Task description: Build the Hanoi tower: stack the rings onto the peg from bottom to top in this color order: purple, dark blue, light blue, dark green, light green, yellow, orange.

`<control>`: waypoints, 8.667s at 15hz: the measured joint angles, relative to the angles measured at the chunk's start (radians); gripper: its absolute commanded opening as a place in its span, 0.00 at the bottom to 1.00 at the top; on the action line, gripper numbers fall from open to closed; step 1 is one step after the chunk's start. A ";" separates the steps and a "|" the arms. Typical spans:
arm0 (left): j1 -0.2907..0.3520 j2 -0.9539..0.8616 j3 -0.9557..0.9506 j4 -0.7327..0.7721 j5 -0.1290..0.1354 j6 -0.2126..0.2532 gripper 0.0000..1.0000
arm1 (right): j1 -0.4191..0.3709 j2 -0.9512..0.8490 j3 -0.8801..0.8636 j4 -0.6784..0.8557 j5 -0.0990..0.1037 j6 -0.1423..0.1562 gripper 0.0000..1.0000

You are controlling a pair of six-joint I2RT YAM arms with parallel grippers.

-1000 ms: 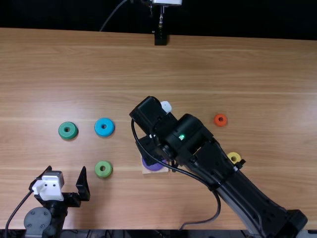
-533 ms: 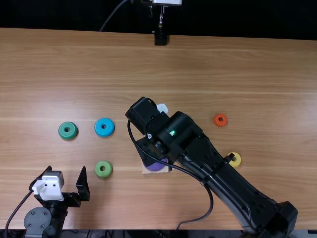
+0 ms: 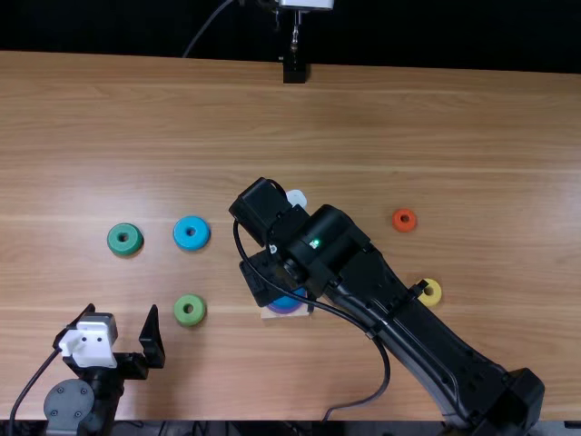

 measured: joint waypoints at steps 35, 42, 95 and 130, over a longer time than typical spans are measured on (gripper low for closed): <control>0.000 0.000 0.000 -0.001 0.000 0.000 1.00 | -0.828 -1.824 -1.799 1.209 -0.075 -0.243 1.00; 0.000 0.000 0.000 0.000 -0.001 0.000 1.00 | -0.872 -1.824 -1.756 1.074 -0.090 -0.248 1.00; -0.132 1.833 1.309 -0.524 0.032 0.182 1.00 | -0.893 -1.824 -1.706 0.860 -0.082 -0.249 1.00; -0.158 2.013 1.310 -0.395 0.031 0.170 1.00 | -0.893 -1.824 -1.706 0.860 -0.082 -0.250 1.00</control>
